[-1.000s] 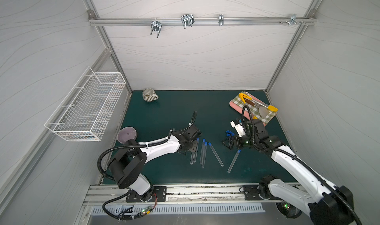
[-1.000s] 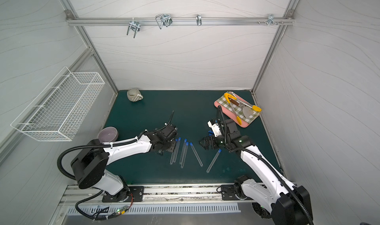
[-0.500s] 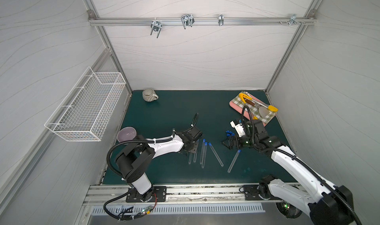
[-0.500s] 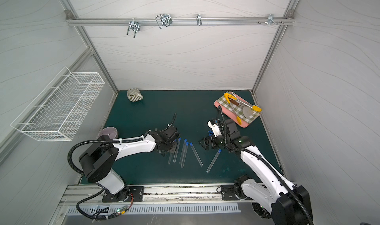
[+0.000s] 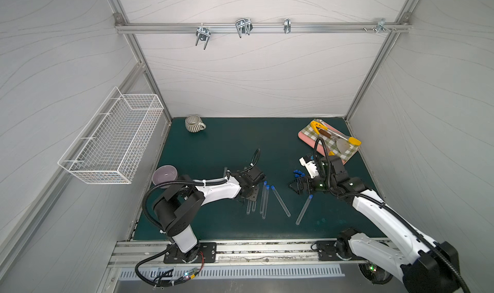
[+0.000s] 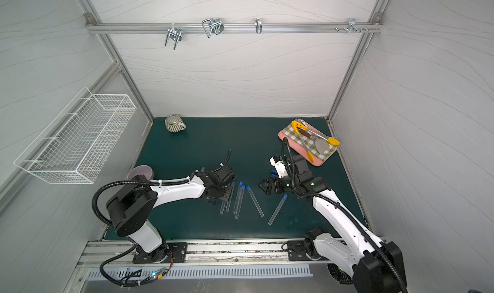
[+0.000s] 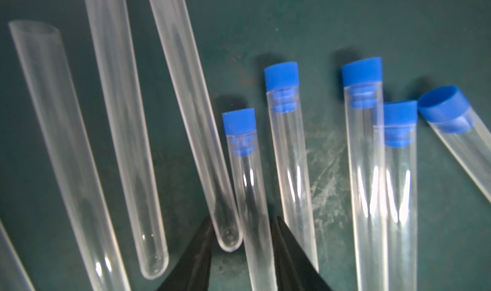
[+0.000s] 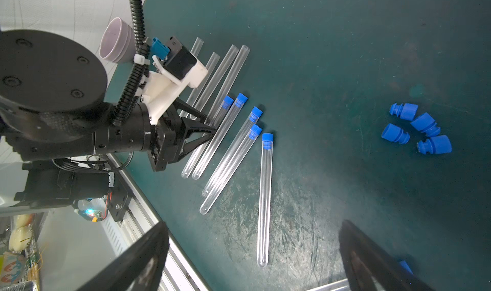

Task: Remove stoppers from test tubes
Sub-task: Adjust the test tube at the center of the board, then pick up the test tube at the center of the board.

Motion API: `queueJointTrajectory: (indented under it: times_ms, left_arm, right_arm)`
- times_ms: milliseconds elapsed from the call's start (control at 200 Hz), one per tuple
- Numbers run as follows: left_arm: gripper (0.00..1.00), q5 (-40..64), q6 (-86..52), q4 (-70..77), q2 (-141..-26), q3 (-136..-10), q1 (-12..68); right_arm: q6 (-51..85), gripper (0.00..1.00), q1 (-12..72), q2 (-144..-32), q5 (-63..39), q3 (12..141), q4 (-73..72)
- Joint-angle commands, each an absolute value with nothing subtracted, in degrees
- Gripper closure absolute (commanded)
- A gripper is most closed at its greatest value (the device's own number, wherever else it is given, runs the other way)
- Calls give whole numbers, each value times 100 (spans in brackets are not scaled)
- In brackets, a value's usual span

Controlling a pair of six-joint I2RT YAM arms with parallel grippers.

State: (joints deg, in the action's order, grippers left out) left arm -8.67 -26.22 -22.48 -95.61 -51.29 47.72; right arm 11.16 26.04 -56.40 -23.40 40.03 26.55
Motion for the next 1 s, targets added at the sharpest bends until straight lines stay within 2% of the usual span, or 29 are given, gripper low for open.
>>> queueJointTrajectory:
  times_ms: [0,380,765,996]
  left_arm:
    - [60,-1083,-2825,-2386,-9417,-5207,4875]
    - [61,-1169,-3083,-2515,-8977,-4707,5049]
    - [82,-1064,-3156,-2384,-9145,-4683,5151]
    - [84,-989,-3131,-2320,-9286,-4744,5159]
  right_arm:
    - [1068,1,2637,-5667,-2421,4052,2618]
    - [1037,1,2637,-5708,-2452,4133,2617]
    - [1022,1,2636,-5643,-2436,4177,2695]
    - [1022,1,2637,-5620,-2416,4168,2692]
